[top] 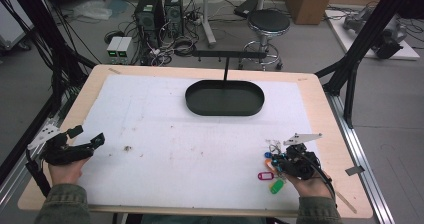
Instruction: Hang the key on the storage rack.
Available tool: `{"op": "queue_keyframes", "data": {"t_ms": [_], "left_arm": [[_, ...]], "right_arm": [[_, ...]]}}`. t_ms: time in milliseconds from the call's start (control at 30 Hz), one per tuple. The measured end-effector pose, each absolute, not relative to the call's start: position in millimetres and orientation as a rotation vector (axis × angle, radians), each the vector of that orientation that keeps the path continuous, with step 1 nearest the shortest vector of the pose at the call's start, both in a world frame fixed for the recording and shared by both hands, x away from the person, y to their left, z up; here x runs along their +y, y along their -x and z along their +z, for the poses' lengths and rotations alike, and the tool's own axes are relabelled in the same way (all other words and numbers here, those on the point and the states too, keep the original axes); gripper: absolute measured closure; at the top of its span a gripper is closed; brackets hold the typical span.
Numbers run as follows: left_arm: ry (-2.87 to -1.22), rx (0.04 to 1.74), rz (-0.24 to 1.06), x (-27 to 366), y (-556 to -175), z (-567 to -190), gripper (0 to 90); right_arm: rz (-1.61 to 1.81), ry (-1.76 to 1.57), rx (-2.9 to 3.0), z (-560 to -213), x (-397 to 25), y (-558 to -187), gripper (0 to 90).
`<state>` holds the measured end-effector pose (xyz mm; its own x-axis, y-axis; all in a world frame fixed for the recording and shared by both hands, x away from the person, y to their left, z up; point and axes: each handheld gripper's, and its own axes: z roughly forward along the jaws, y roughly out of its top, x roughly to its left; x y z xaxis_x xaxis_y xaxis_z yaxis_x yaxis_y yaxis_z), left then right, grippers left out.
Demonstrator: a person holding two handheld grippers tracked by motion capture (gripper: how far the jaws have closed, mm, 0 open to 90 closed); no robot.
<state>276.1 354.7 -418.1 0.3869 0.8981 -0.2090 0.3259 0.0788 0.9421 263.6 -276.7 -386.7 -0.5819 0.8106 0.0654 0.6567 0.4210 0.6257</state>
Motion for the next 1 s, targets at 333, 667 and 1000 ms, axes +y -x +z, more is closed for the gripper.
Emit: {"op": "queue_keyframes", "data": {"t_ms": [333, 667, 1000], "left_arm": [[-1.496, 1.159, 0.616, 353.8, -276.0, -419.2, 1.9], [-1.480, 1.159, 0.606, 354.5, -275.9, -418.7, 1.9], [-1.482, 1.159, 0.608, 354.0, -276.2, -419.1, 1.9]], "right_arm": [[1.025, -1.254, 2.417, -374.8, -276.5, -268.5, 86.5], [1.118, -1.182, 2.421, -349.9, -271.1, -279.6, 86.9], [1.165, -1.106, 2.447, -327.3, -256.6, -301.7, 87.1]]}}
